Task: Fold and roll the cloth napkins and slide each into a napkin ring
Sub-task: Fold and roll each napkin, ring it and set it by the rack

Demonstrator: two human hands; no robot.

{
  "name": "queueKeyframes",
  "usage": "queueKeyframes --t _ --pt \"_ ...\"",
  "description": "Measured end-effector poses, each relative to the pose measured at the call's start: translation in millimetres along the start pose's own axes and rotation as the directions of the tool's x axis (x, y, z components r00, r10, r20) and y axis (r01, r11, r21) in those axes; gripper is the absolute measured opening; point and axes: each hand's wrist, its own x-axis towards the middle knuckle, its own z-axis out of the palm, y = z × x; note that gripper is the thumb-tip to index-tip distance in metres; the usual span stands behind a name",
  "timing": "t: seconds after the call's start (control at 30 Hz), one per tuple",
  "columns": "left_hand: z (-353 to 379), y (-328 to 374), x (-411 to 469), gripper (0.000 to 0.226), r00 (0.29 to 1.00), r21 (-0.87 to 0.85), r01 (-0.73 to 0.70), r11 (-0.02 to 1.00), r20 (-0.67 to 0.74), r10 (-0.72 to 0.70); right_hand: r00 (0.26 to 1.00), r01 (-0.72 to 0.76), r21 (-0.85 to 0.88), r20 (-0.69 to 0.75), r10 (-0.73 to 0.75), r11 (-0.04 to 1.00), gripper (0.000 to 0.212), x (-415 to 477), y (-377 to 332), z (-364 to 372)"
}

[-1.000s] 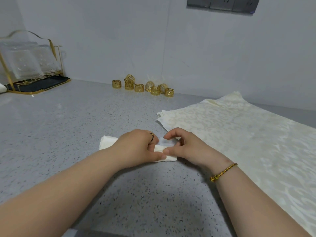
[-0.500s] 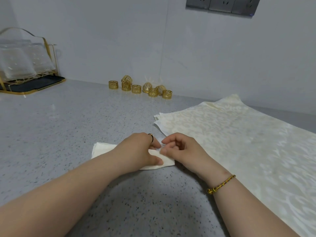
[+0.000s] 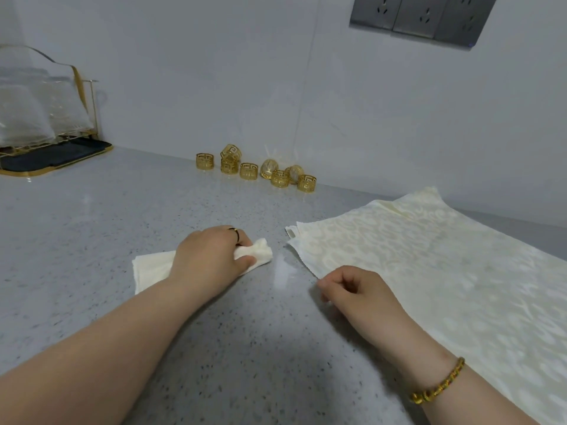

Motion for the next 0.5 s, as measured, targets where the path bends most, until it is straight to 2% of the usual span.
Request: queueKeyframes --t 0.1,0.23,0.3,0.37,0.5 --pt "4.4 -7.8 6.1 0.025 1.0 -0.063 0.001 0.998 0.018 0.0 0.994 -0.053 -0.106 0.092 0.063 0.993 0.028 30.3 -17.9 -6.1" --pt "9.0 -15.4 12.7 0.021 1.0 -0.112 0.012 0.994 0.008 -0.011 0.997 0.047 -0.311 -0.045 -0.064 0.949 0.02 106.2 -35.1 -14.0" --pt "13.2 -18.1 15.0 0.019 1.0 -0.115 0.022 0.993 -0.001 -0.022 0.983 0.058 -0.49 -0.124 -0.135 0.87 0.018 151.0 -32.1 -9.4" --pt "14.9 -19.6 14.7 0.012 0.999 -0.121 0.037 0.992 -0.005 -0.038 0.974 0.036 -0.616 -0.153 -0.164 0.787 0.028 189.4 -20.8 -2.9" --pt "16.5 -21.4 13.9 0.011 0.999 -0.16 0.043 0.986 -0.011 -0.046 0.977 -0.017 -0.727 -0.157 -0.142 0.686 0.039 239.1 3.6 8.6"
